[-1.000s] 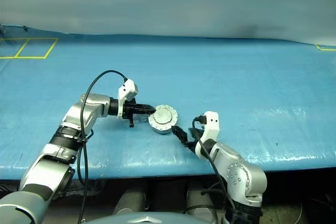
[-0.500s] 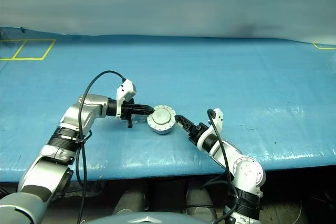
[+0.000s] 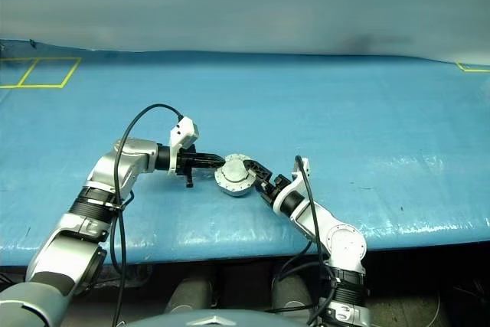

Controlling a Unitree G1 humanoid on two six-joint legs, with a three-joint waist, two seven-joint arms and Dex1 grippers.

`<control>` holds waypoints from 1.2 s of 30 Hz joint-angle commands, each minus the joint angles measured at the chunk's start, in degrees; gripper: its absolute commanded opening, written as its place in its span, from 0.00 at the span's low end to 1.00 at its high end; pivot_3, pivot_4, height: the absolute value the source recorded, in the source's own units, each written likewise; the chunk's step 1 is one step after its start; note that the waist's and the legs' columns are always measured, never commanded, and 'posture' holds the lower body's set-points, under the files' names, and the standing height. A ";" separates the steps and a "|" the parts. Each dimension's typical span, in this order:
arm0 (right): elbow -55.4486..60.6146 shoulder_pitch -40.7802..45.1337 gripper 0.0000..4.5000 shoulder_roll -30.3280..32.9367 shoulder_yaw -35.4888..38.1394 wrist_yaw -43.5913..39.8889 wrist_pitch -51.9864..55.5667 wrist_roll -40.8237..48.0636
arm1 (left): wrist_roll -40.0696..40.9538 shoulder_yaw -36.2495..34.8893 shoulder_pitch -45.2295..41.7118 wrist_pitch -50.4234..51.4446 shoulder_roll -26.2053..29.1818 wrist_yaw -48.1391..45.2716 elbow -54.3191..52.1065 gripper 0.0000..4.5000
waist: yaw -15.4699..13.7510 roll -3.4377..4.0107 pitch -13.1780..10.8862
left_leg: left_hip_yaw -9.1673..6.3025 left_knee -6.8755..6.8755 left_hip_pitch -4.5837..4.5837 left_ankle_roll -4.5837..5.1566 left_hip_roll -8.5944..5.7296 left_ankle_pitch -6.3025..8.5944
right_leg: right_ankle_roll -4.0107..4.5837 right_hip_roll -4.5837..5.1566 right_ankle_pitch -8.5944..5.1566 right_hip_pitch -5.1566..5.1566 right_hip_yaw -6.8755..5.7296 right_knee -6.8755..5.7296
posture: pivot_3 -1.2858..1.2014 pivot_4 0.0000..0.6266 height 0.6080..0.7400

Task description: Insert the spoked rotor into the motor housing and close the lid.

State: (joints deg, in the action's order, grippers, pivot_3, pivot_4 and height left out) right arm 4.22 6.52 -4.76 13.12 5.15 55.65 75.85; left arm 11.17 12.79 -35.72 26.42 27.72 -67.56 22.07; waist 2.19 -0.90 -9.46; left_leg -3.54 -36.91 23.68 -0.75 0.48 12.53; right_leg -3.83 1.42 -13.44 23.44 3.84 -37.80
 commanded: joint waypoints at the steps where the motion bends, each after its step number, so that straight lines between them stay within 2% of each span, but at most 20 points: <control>1: 0.65 -1.20 1.00 -7.85 -3.65 0.85 0.43 5.36 | -1.24 2.03 1.06 0.54 -0.19 -0.72 0.46 0.00 | 0.00 0.00 0.00 | 0.00 0.00 0.01 0.00 0.00 0.00 | 0.00 0.00 0.00 0.01 0.00 0.00 | 0.52 0.24 1.00; 4: 0.18 -2.88 1.00 -5.96 -5.40 1.78 1.99 6.50 | -1.35 2.15 0.91 0.34 -0.28 -0.79 0.83 0.00 | 0.15 0.00 0.00 | -0.01 0.03 0.01 0.01 0.01 0.00 | 0.00 -0.01 0.00 0.01 0.00 0.00 | 0.52 0.24 1.00; 5: 0.02 -3.33 0.96 -5.53 -5.96 2.04 2.17 6.78 | -1.39 2.19 0.85 0.27 -0.33 -0.81 0.95 0.00 | 0.23 0.02 0.01 | -0.01 0.06 0.00 0.01 0.02 0.01 | 0.00 -0.02 0.00 0.03 0.00 0.00 | 0.52 0.24 1.00; 8: -0.18 -4.19 0.79 -4.81 -7.12 2.48 2.07 7.44 | -1.46 2.26 0.74 0.06 -0.43 -0.85 1.26 0.00 | 0.49 0.02 0.01 | -0.01 0.08 -0.02 0.01 0.05 0.01 | 0.03 -0.04 -0.01 0.03 0.00 -0.01 | 0.52 0.24 1.00; 12: -0.26 -4.90 0.49 -4.32 -8.19 2.72 1.68 7.78 | -1.55 2.27 0.80 0.04 -0.46 -0.96 1.25 0.00 | 1.03 0.02 0.01 | 0.01 0.07 -0.02 0.01 0.07 0.00 | 0.06 -0.04 -0.04 0.04 0.00 -0.01 | 0.52 0.24 1.00; 13: -0.22 -4.96 0.47 -4.17 -8.36 2.74 1.49 7.92 | -1.64 2.21 0.85 0.07 -0.50 -0.99 1.22 0.00 | 1.11 0.03 0.02 | 0.01 0.07 -0.02 0.01 0.07 0.00 | 0.06 -0.04 -0.03 0.04 0.01 -0.01 | 0.52 0.24 1.00; 23: 2.28 -6.24 0.47 -2.60 -7.89 2.68 -0.49 8.57 | -1.86 1.93 1.37 0.32 -0.43 -1.05 0.93 0.00 | 1.26 0.04 0.02 | 0.01 0.06 -0.03 0.01 0.06 0.00 | 0.04 -0.04 -0.03 0.03 0.01 -0.01 | 0.52 0.24 1.00; 28: 5.32 -7.52 0.47 -1.23 -9.36 2.03 -1.81 5.49 | -1.97 2.00 1.70 0.62 -0.48 -1.08 0.46 0.00 | 1.18 0.04 0.02 | -0.01 0.09 0.01 0.01 0.03 0.01 | 0.02 -0.02 -0.02 0.04 0.01 0.01 | 0.52 0.24 1.00; 36: 6.75 -9.07 0.47 -2.33 -8.24 1.65 -6.07 7.18 | -2.40 2.18 2.33 -0.02 -0.62 -1.08 0.98 0.00 | 0.97 0.04 0.02 | 0.00 0.07 0.00 0.02 0.02 0.01 | 0.02 0.00 -0.03 0.03 0.02 0.01 | 0.52 0.24 1.00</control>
State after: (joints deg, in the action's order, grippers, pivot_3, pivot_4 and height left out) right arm 7.77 -2.53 -4.35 4.57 7.60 50.86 81.50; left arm 9.92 12.43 -35.02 25.74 27.46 -67.75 22.05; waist 3.15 -0.86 -9.44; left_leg -3.54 -36.84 23.68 -0.74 0.51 12.54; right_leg -3.80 1.41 -13.48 23.47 3.86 -37.79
